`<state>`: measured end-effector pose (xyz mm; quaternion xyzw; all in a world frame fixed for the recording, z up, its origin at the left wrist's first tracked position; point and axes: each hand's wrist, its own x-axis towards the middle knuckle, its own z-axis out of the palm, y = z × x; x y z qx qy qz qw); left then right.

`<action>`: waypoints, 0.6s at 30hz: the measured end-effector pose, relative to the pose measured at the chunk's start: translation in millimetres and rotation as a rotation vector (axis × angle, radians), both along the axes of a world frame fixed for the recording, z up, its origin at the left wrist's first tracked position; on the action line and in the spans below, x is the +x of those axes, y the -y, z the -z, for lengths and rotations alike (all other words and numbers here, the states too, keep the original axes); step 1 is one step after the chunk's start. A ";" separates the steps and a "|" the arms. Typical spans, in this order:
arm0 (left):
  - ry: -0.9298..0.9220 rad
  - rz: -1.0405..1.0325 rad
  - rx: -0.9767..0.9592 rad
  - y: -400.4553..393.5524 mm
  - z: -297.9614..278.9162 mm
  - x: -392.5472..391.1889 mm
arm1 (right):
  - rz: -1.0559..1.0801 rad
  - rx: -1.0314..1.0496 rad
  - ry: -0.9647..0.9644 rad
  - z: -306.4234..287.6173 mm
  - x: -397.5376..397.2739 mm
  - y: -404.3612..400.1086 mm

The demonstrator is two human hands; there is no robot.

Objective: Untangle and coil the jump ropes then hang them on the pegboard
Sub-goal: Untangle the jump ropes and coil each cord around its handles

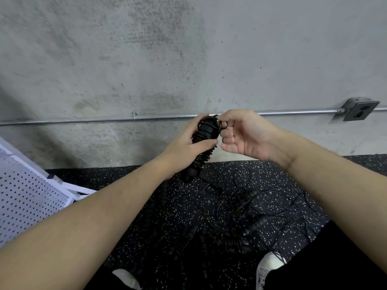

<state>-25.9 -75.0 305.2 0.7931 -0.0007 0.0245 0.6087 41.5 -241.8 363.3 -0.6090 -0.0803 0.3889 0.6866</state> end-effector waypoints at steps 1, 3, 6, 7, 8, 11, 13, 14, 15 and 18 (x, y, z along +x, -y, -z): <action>0.017 -0.027 0.070 -1.9 0.0 1.8 | 0.017 -0.017 0.000 0.1 0.3 -2.0; 0.053 -0.078 0.178 -4.4 0.5 4.0 | 0.051 -0.072 0.026 1.9 -0.1 -8.0; 0.075 -0.192 0.581 -4.4 2.7 6.4 | 0.066 -0.180 0.139 6.5 -3.5 -15.8; 0.086 -0.233 0.729 -3.8 3.0 5.6 | 0.067 -0.213 0.181 7.0 -4.7 -16.2; 0.102 -0.256 0.814 -3.4 4.6 4.8 | 0.071 -0.233 0.204 6.7 -5.1 -16.1; 0.103 -0.200 0.785 -0.1 5.6 2.8 | 0.096 -0.214 0.154 3.9 -2.4 -7.6; 0.089 -0.157 0.742 3.3 6.9 -0.3 | 0.105 -0.179 0.110 2.6 1.0 0.7; 0.088 -0.147 0.754 4.6 7.3 -1.8 | 0.111 -0.165 0.093 2.5 2.7 3.5; 0.089 -0.143 0.790 6.4 8.0 -2.0 | 0.118 -0.159 0.079 2.8 4.1 5.2; 0.043 -0.124 0.954 13.3 10.3 -0.4 | 0.148 -0.168 0.063 7.5 7.2 6.7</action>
